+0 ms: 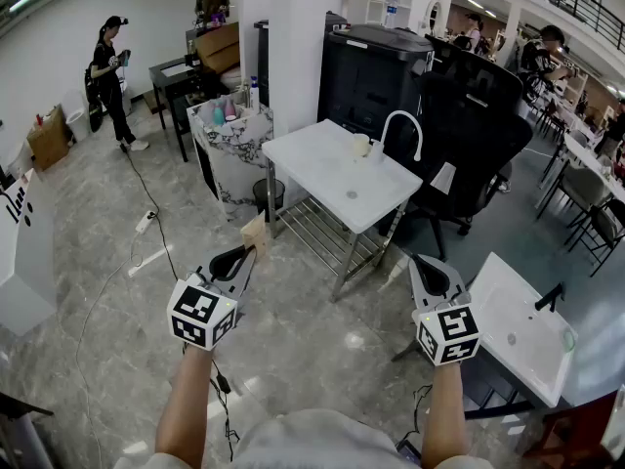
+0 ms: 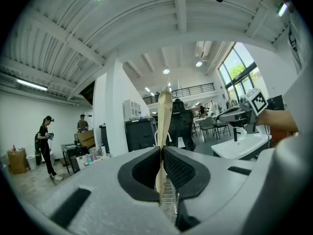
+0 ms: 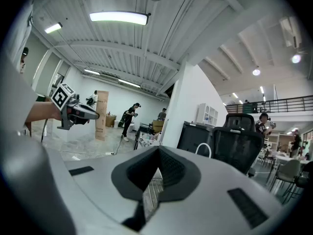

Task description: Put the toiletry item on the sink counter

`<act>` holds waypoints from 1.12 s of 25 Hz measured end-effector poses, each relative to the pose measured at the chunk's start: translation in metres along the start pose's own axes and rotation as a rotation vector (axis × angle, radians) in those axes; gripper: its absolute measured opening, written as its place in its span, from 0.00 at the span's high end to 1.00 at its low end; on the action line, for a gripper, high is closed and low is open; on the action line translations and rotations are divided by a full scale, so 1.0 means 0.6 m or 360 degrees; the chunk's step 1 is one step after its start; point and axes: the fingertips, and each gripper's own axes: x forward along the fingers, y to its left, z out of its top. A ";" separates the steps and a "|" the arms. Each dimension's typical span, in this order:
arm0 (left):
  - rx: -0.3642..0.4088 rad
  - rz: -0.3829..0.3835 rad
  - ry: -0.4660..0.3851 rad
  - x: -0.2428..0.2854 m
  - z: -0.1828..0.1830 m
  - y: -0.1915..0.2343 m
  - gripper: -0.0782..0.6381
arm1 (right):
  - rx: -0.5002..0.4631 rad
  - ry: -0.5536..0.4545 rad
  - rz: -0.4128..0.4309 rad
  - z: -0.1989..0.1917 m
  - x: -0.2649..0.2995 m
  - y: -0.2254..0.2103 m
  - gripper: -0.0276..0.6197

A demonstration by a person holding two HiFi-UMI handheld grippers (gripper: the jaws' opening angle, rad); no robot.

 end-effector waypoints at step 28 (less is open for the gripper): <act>-0.0099 0.0017 0.0127 -0.020 -0.105 0.160 0.86 | 0.0230 0.0021 0.0008 -0.022 0.131 0.094 0.96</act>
